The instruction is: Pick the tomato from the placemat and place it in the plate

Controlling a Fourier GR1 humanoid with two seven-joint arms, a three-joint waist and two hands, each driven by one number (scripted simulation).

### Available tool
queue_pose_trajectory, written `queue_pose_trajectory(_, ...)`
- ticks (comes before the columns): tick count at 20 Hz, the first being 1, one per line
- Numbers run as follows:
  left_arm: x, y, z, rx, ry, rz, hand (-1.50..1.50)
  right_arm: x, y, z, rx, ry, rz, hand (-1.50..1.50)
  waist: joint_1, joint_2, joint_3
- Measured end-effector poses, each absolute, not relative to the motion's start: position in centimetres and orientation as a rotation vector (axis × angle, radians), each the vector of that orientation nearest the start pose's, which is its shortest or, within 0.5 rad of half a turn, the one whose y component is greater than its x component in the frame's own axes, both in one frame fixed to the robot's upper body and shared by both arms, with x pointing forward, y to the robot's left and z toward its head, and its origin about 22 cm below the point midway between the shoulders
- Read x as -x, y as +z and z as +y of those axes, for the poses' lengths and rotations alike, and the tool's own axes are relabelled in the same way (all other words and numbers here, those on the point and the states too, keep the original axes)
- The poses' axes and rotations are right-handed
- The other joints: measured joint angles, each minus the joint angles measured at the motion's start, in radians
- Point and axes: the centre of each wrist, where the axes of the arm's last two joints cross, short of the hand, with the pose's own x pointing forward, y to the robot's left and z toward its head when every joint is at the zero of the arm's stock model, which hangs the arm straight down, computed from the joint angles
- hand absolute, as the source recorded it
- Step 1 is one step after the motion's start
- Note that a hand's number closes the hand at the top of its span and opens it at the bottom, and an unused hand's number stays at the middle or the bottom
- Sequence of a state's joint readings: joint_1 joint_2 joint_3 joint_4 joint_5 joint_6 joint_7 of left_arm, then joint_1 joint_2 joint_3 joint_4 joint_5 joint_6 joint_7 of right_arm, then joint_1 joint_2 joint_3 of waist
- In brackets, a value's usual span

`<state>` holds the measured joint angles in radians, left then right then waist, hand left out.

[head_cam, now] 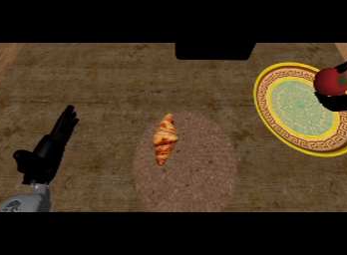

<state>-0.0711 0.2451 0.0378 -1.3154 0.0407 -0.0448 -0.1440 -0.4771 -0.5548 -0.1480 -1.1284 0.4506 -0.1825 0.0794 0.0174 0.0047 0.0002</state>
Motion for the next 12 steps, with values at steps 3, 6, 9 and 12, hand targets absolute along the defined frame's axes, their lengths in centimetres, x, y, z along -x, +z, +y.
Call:
queue_pose_trajectory(3, -25.8, -2.0, 30.1, -0.147, -0.157, -1.526, 0.0, -36.3, 10.2, -36.9, 1.022, 0.351, -1.44, -1.5, 0.0, -0.001, 0.0)
queue_pose_trajectory(6, -25.7, -2.5, 29.4, -0.151, -0.154, -1.525, 0.0, -37.6, 9.3, -36.4, 0.996, 0.306, -1.4, -1.5, -0.001, -0.001, 0.0)
queue_pose_trajectory(9, -25.7, -2.5, 29.7, -0.147, -0.149, -1.524, 0.0, -38.4, 8.4, -36.1, 0.959, 0.241, -1.396, -1.5, -0.002, 0.0, 0.0)
queue_pose_trajectory(12, -25.9, -2.0, 29.9, -0.145, -0.147, -1.522, 0.0, -38.3, 8.3, -36.6, 0.931, 0.121, -1.452, -1.5, -0.005, -0.002, 0.001)
